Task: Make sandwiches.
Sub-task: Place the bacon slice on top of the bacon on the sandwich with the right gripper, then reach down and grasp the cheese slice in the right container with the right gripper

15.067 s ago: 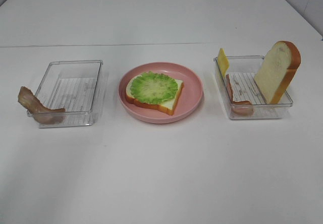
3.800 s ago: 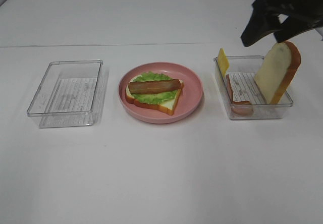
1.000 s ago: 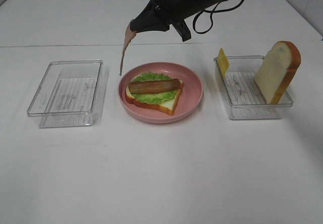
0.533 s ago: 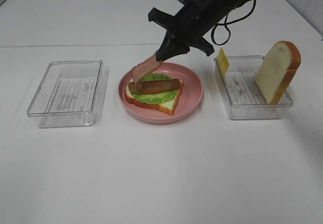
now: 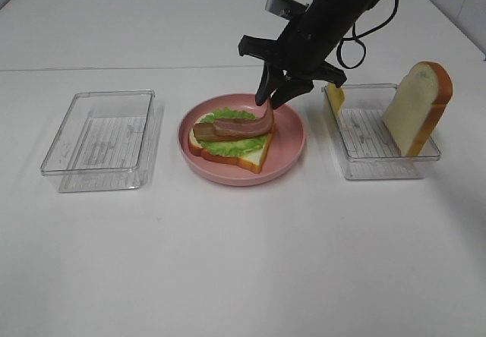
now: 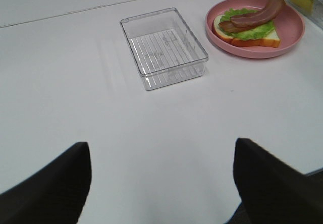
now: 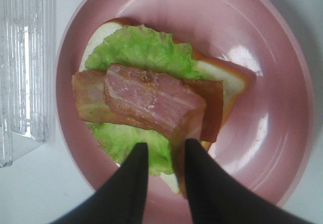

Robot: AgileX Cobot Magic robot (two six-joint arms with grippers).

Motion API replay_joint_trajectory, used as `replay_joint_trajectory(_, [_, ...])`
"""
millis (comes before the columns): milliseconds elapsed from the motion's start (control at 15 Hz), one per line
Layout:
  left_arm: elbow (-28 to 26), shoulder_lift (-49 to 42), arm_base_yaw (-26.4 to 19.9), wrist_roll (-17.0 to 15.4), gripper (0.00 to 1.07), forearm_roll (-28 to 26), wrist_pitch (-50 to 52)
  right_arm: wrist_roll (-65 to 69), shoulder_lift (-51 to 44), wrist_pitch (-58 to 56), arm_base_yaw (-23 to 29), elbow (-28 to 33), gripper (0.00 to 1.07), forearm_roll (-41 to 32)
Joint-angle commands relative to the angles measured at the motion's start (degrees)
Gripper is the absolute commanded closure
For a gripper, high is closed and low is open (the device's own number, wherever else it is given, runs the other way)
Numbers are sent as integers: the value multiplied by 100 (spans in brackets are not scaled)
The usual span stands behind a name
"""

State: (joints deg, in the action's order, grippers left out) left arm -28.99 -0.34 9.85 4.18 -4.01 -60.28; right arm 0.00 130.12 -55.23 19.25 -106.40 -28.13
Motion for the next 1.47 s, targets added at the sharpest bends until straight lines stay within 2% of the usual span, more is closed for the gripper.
replay_joint_trajectory(67, [34,-115,11,-29,32,-57,63,74,-23,-11,6,6,48,6])
replay_joint_trajectory(200, [34,-115,11,-29,32,-57,63,0,-40,-29,6,-6,36,6])
replay_joint_trajectory(400, [34,-115,11,-29,32,-57,63,-195,-309,-52,6,-6,28,29])
replay_joint_trajectory(600, [34,-115,11,-29,32,-57,63,-103,-722,-109,6,-6,29,344])
replay_joint_trajectory(933, [34,-115,11,-29,32,-57,63,619,-1106,-561,-6,-92,29,2372])
replay_joint_trajectory(1067, [34,-115,11,-29,32,-57,63,705,-1049,-539,-6,-143,29,2733])
replay_joint_trajectory(1200, [34,-115,11,-29,32,-57,63,705,-854,-527,-74,-344,31,2979])
replay_joint_trajectory(1467, [34,-115,11,-29,32,-52,63,619,-298,-441,-527,-636,33,2630])
